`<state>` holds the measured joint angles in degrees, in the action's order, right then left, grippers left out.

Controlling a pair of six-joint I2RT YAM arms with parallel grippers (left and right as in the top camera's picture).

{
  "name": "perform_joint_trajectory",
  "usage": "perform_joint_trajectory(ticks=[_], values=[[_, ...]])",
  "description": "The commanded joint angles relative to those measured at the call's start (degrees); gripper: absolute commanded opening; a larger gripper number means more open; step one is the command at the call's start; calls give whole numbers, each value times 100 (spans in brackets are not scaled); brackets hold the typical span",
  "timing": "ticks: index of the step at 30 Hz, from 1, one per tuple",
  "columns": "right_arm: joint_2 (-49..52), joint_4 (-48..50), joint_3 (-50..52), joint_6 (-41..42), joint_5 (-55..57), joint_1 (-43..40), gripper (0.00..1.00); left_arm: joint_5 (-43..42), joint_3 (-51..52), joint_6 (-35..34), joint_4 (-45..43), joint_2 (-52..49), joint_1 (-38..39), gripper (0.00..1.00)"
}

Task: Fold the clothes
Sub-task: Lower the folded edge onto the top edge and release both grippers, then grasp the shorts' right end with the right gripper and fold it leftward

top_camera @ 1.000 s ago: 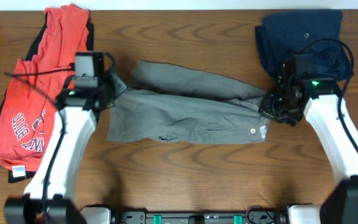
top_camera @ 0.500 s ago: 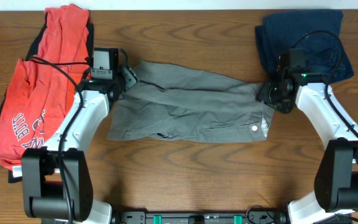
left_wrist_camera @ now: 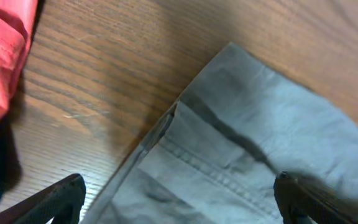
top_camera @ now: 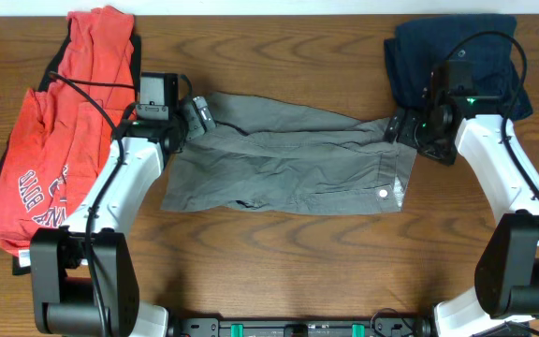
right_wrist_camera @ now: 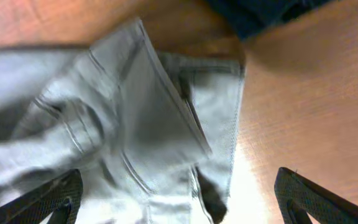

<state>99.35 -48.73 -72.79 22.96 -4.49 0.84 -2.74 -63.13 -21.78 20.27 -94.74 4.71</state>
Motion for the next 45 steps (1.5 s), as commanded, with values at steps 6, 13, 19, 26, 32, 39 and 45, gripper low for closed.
perform_joint_trajectory(ticks=[6, 13, 19, 26, 32, 39, 45], values=[[-79, -490, -44, -693, -7, -46, 98, 22, -24, 1742, 374, 42, -350, 98], [-76, -109, 225, -804, 52, -46, 79, -304, -26, 2347, 343, 39, -442, 98], [-76, 911, 1001, -472, 136, -57, 11, -588, -26, 2413, 120, 39, -437, 98], [-76, 1926, 1694, -70, 144, -144, 46, -588, -26, 2411, 55, 39, -437, 98], [-76, 2022, 1698, -197, 101, -378, 81, -588, -24, 2409, 48, 39, -437, 98], [50, 2004, 1700, -1095, -763, -597, 87, -588, -24, 2321, 114, 39, -437, 98], [730, 2074, 1700, -1078, -1381, -501, 82, -586, -24, 2326, 223, 39, -437, 98]])
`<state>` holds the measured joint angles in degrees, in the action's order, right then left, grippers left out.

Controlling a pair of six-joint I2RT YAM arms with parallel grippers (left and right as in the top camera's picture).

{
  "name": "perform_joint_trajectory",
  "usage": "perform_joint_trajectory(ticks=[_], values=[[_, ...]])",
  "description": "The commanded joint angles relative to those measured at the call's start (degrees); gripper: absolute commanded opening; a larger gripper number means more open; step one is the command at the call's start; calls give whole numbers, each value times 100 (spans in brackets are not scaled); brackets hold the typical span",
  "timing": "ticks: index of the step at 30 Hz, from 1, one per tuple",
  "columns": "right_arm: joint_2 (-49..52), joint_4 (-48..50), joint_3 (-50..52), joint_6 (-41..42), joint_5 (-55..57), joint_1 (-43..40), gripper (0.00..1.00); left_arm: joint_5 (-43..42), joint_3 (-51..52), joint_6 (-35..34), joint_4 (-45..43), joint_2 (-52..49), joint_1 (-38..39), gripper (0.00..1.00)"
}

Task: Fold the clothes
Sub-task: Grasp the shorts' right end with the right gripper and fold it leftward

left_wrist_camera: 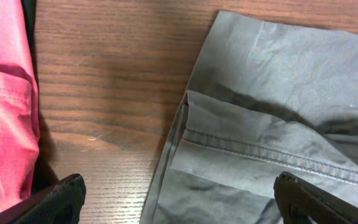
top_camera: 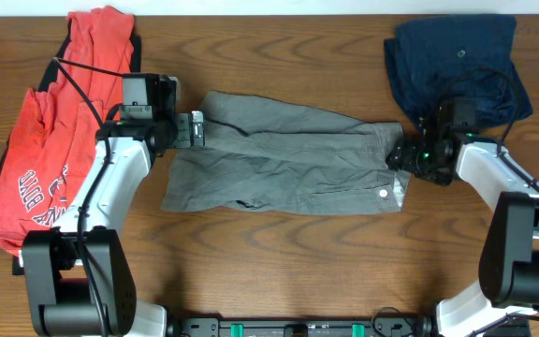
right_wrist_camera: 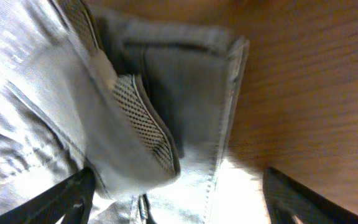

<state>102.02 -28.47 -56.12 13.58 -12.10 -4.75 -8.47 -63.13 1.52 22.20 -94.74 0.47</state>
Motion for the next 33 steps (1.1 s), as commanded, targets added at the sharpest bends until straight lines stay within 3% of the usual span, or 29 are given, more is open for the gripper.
perform_joint_trajectory(ticks=[1, 4, 7, 12, 14, 22, 33], values=[[595, 68, 33, -140, -769, 74, 78, -11, -24, -4, 44, 39, -13, 98], [949, 155, 33, -87, -1189, 131, 64, -11, -24, -4, 87, 39, -13, 98], [1169, 214, 33, 168, -1521, 168, 57, -9, -24, -4, 136, 39, -13, 98], [1200, 168, 31, 273, -1792, 221, 17, -9, -24, -4, 179, 39, -13, 98], [1178, 188, 28, 378, -1843, 195, 8, -9, -24, -7, 179, 39, -15, 98], [345, -485, -435, 61, -1823, -455, 1, 11, -24, -153, 286, 39, -15, 98], [-313, -3226, -2544, -1309, -1777, -1349, 1, 4, -24, -339, 527, 44, -13, 98]])
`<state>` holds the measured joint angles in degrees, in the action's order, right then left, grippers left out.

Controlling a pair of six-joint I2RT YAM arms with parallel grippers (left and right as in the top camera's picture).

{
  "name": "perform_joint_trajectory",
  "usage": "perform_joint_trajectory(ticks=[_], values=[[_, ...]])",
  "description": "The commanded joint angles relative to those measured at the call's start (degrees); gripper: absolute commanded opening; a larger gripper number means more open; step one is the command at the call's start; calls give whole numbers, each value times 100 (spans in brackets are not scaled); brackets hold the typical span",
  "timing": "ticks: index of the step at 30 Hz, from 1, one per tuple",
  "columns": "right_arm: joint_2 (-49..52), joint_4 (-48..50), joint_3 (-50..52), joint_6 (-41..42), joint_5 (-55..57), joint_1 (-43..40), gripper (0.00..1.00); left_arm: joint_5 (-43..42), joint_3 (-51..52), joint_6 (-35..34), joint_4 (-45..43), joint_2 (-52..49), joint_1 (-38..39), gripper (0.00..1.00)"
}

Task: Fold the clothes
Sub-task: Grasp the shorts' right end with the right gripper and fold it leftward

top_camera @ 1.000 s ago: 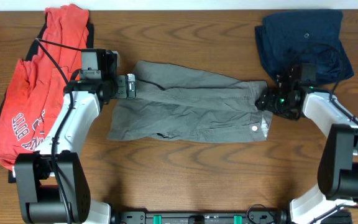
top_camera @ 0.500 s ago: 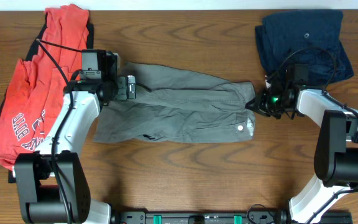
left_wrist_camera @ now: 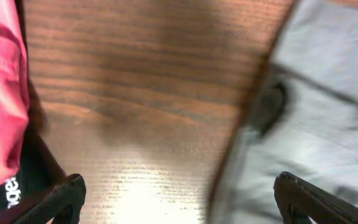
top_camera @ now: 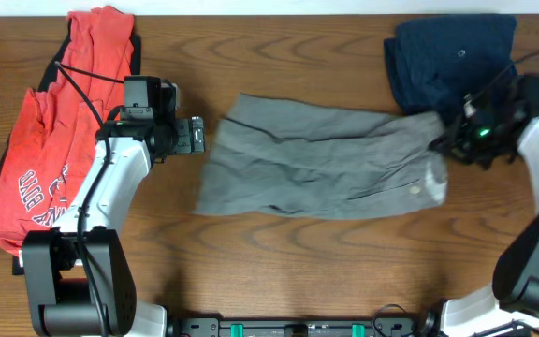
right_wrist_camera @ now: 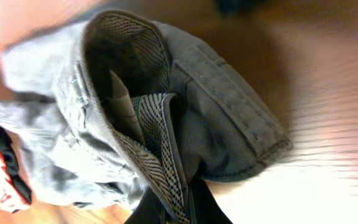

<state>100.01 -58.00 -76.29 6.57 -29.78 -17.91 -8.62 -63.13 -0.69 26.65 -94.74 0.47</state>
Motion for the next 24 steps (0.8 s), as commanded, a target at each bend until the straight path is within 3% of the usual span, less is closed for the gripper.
perform_joint_trajectory(ticks=[1, 9, 24], values=[[-111, -407, -723, -654, -2, -4, 1, 22, -24, -142, 120, 44, -13, 98], [-111, -542, -1735, -323, 11, 1027, 1, 22, -24, -155, 205, 44, -13, 98], [1032, 1637, -1742, 1788, 1104, 4365, 1, 24, -24, -153, 142, 44, -13, 98]])
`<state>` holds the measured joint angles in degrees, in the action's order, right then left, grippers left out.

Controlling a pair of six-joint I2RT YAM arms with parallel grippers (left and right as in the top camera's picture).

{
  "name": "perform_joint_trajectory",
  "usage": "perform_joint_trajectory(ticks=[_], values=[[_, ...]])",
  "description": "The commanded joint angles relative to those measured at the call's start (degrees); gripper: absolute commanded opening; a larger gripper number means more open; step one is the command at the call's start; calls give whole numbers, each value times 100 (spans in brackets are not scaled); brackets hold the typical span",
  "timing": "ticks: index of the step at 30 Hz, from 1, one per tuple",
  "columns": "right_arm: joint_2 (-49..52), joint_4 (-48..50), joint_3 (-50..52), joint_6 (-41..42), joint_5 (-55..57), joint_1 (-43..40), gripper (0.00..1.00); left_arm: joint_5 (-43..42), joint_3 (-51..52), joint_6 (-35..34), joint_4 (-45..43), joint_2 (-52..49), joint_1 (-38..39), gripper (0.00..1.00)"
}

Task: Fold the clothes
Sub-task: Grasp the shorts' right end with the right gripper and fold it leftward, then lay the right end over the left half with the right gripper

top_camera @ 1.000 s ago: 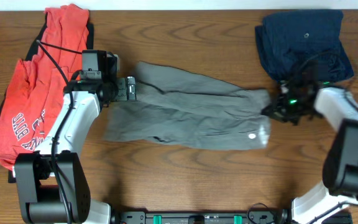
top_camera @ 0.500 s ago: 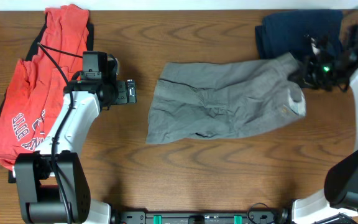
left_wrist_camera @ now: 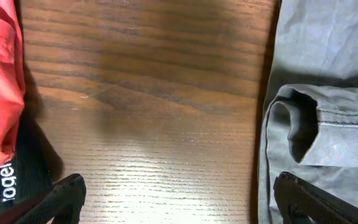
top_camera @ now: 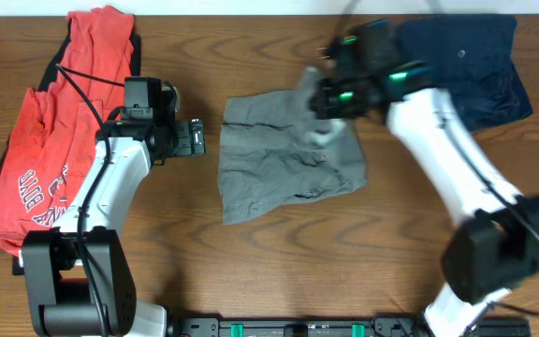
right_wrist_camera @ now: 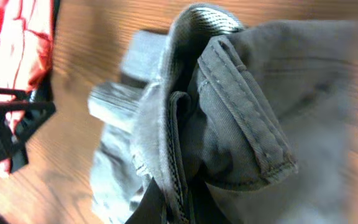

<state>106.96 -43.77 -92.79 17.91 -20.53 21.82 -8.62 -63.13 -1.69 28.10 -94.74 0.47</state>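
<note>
Grey shorts [top_camera: 284, 164] lie doubled over at the table's middle. My right gripper [top_camera: 318, 94] is shut on their waistband [right_wrist_camera: 229, 124] and holds that end lifted above the folded part. The wrist view shows the band's seams bunched between the fingers. My left gripper [top_camera: 197, 138] stands open over bare wood just left of the shorts' hem [left_wrist_camera: 303, 124], its fingertips [left_wrist_camera: 61, 193] touching nothing.
A pile of red shirts [top_camera: 54, 140] over dark cloth lies at the far left, close to my left arm. A navy garment [top_camera: 475, 65] lies at the back right corner. The table's front half is bare wood [top_camera: 279, 271].
My right gripper has moved left with the waistband, from near the navy garment to over the shorts' left part. The shorts are now doubled over. The left gripper has not moved.
Both grippers were open at the ends of the spread shorts. Then the right gripper sat low at the waistband while the left stood beside the hem. Then the right was shut on the waistband, the shorts shifted right. Now the waistband end is over the leg end.
</note>
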Motion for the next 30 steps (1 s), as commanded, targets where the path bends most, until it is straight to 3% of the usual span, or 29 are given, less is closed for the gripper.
perform_joint_trajectory(ticks=[1, 17, 23, 30], values=[[448, 334, -92, 748, 170, 509, 1, 24, -24, -52, 0, 44, -13, 98], [1152, 1528, -153, 1005, 81, 1692, 1, 22, -24, -55, -4, 44, -13, 98], [841, 835, -688, 813, 59, 1416, 1, 22, -24, -57, -4, 44, -13, 98], [140, -695, -1598, 280, 66, 590, 1, 22, -24, -57, -7, 44, -13, 98]])
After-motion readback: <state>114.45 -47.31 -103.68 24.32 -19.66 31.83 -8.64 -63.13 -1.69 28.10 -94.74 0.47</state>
